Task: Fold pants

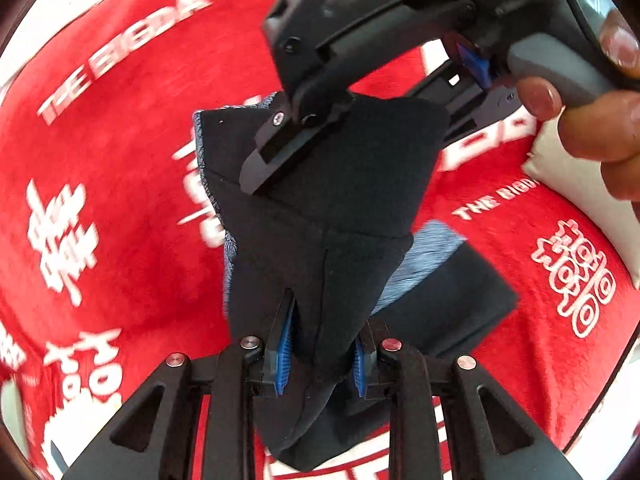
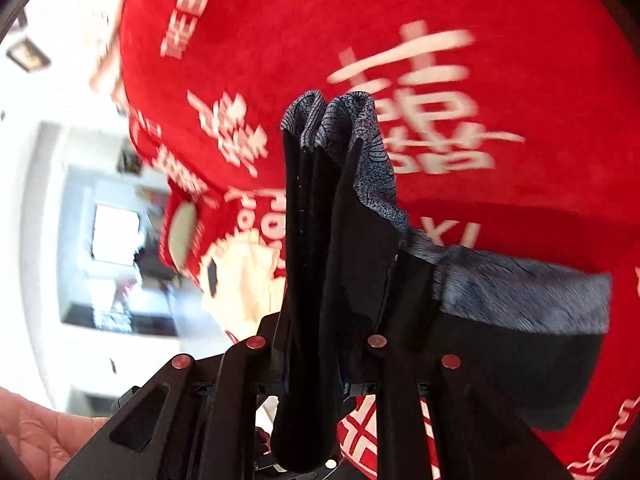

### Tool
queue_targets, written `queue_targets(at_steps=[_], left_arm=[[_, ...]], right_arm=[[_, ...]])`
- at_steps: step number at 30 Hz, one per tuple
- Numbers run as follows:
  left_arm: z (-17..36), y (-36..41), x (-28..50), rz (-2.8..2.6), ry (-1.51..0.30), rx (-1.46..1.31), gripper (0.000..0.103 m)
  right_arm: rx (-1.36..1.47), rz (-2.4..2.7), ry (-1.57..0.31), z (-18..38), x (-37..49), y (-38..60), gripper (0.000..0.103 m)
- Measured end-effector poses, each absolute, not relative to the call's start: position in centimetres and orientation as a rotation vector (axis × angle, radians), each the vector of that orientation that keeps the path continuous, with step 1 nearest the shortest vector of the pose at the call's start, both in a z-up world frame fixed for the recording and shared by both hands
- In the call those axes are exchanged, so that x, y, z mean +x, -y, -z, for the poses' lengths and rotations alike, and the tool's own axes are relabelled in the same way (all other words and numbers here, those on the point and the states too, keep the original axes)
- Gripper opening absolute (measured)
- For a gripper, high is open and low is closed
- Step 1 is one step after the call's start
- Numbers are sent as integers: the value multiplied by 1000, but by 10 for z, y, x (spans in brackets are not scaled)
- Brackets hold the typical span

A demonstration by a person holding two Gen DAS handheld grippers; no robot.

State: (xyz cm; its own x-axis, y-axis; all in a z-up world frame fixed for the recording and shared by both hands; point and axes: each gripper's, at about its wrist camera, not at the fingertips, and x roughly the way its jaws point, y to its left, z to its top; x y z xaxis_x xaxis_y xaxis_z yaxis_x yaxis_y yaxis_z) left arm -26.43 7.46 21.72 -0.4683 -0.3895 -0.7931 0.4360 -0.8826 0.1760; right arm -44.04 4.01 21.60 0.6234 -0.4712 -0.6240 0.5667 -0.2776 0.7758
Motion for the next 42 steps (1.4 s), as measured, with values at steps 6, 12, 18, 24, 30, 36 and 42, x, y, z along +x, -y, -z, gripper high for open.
queue_targets(at_steps=[6, 12, 18, 24, 30, 36, 42], left_arm=[[-198, -126, -311, 2409, 43, 1385, 25], [-145, -157, -338, 2363, 75, 1575, 25], [-108, -163, -336, 2286, 105, 1669, 29], [-113, -161, -328, 2290, 19, 1687, 65], [-140, -140, -304, 2305, -177, 1651, 65], [-158, -65, -277, 2174, -450, 1515, 65], [-147, 34, -259, 1978, -629, 1355, 65]], right_arm=[[1617, 1098, 60, -189, -490, -116, 19], [1718, 1147, 127, -127, -513, -166, 18], [1797, 1133, 198, -63, -511, -186, 19], [1819, 1172, 193, -51, -511, -195, 22], [1815, 1242, 50, -62, -506, -196, 22], [1811, 1417, -218, -77, -492, -189, 40], [1699, 1618, -341, -109, -485, -180, 24]])
